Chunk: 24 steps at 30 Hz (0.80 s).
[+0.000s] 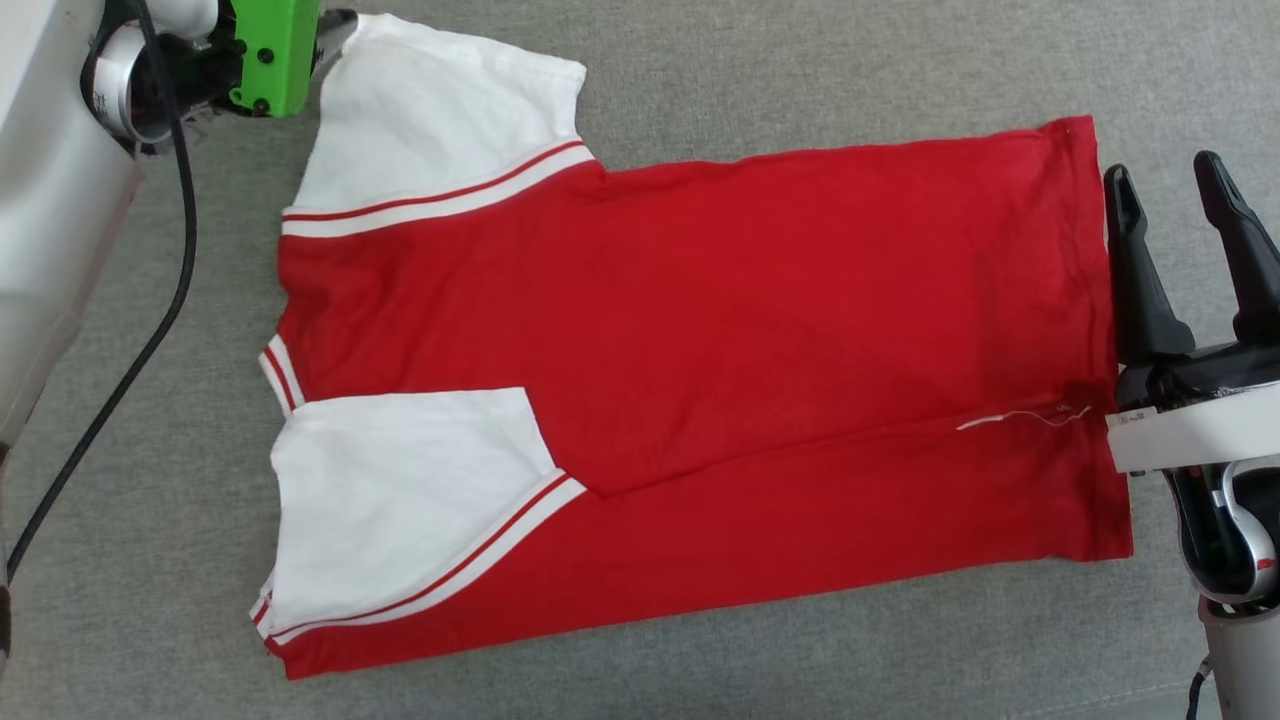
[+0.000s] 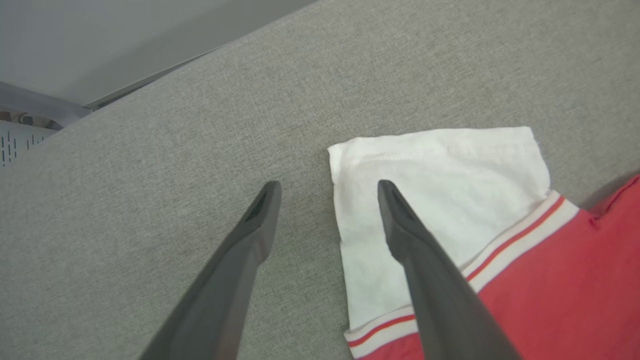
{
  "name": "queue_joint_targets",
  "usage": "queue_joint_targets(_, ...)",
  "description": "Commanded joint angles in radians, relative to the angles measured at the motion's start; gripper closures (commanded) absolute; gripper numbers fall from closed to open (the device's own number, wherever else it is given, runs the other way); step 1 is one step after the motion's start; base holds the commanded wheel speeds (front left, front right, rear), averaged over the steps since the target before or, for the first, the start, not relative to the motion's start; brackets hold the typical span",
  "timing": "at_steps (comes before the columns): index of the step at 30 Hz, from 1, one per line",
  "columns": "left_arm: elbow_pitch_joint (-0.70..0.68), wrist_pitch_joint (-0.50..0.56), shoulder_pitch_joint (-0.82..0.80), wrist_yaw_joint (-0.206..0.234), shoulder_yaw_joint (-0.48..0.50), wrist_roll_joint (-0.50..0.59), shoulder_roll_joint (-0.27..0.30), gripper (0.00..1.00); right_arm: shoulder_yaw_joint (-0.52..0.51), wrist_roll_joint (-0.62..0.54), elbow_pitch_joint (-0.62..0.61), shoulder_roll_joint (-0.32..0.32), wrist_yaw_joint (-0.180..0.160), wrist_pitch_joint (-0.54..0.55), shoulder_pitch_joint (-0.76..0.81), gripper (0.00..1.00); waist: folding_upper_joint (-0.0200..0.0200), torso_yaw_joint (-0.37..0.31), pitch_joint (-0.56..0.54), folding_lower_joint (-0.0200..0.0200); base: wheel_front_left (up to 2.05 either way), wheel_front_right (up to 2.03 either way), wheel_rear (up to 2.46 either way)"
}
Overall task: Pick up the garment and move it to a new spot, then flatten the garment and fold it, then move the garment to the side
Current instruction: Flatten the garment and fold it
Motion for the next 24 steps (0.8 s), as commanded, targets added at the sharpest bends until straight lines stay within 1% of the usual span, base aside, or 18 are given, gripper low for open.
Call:
queue_joint_targets(1, 0.019, 0.028, -0.021, -0.007, -0.010, -0.018, -0.010, 0.00, 0.004, 0.009, 0.009, -0.007, 0.000, -0.004, -0.021, 0.00, 0.0000, -0.048, 0.071, -0.0002, 0.00, 0.00, 0.00)
queue_joint_targets(5, 0.063, 0.061, -0.040, -0.014, -0.014, -0.036, -0.019, 0.00, 0.020, 0.017, 0.022, -0.011, 0.000, -0.013, -0.046, 0.00, 0.0000, -0.061, 0.100, -0.0002, 0.00, 0.00, 0.00)
queue_joint_targets(11, 0.105, 0.112, -0.014, -0.025, -0.075, -0.028, -0.013, 0.00, 0.028, 0.021, 0.050, -0.023, 0.000, -0.032, -0.075, 0.00, 0.0000, -0.061, 0.109, -0.0002, 0.00, 0.00, 0.00)
queue_joint_targets(12, 0.105, 0.110, -0.008, -0.027, -0.084, -0.026, -0.009, 0.59, 0.027, 0.024, 0.054, -0.028, 0.000, -0.033, -0.081, 0.00, 0.0000, -0.059, 0.106, -0.0002, 0.00, 0.00, 0.00)
queue_joint_targets(13, 0.105, 0.100, -0.005, -0.027, -0.090, -0.023, -0.006, 1.00, 0.024, 0.025, 0.056, -0.032, 0.000, -0.035, -0.087, 0.00, 0.0000, -0.057, 0.102, -0.0002, 0.00, 0.00, 0.00)
queue_joint_targets(15, 0.100, 0.084, 0.003, -0.029, -0.104, -0.019, 0.000, 1.00, 0.012, 0.026, 0.059, -0.046, 0.000, -0.041, -0.104, 0.00, 0.0000, -0.050, 0.090, -0.0002, 0.00, 0.00, 0.00)
queue_joint_targets(19, 0.073, 0.014, 0.004, -0.029, -0.106, -0.029, -0.002, 1.00, -0.042, 0.019, 0.044, -0.084, 0.000, -0.044, -0.155, 0.00, 0.0000, -0.024, 0.054, -0.0002, 0.00, 0.00, 0.00)
queue_joint_targets(23, 0.022, -0.068, 0.007, -0.030, -0.115, -0.036, 0.000, 1.00, -0.067, 0.026, 0.038, -0.167, 0.000, 0.015, -0.230, 0.00, 0.0000, 0.005, 0.014, -0.0002, 0.00, 0.00, 0.00)
queue_joint_targets(24, 0.005, -0.091, 0.010, -0.030, -0.121, -0.036, 0.003, 1.00, -0.064, 0.035, 0.046, -0.189, 0.000, 0.047, -0.252, 0.00, 0.0000, 0.012, 0.002, -0.0002, 0.00, 0.00, 0.00)
